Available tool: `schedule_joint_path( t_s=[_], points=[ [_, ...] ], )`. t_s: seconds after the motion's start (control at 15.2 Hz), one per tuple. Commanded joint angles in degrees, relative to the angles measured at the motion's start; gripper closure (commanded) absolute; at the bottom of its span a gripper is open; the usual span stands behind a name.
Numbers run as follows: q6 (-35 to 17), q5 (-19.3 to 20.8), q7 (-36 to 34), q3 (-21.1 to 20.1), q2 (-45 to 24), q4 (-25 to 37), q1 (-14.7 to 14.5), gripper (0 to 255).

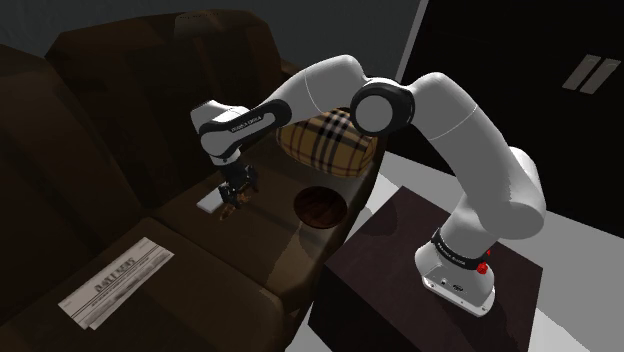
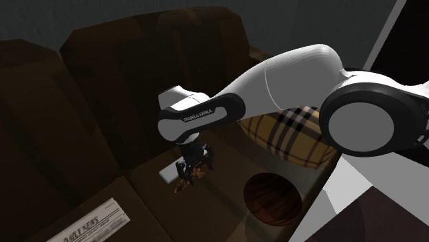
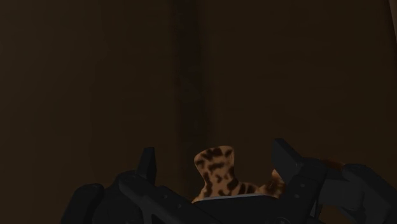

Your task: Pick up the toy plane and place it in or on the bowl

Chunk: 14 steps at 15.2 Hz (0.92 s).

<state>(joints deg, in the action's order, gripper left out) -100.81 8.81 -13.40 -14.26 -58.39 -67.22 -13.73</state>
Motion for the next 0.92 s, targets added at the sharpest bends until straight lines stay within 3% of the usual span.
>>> schedule_joint_path(
  t_s=[0.0, 0.86],
  points=[
    [0.0, 0.0, 0.0, 0.0, 0.0, 0.0, 0.0, 255],
    [1.49, -0.26, -0.05, -0.26, 2.12, -0.63, 0.21, 255]
  ],
)
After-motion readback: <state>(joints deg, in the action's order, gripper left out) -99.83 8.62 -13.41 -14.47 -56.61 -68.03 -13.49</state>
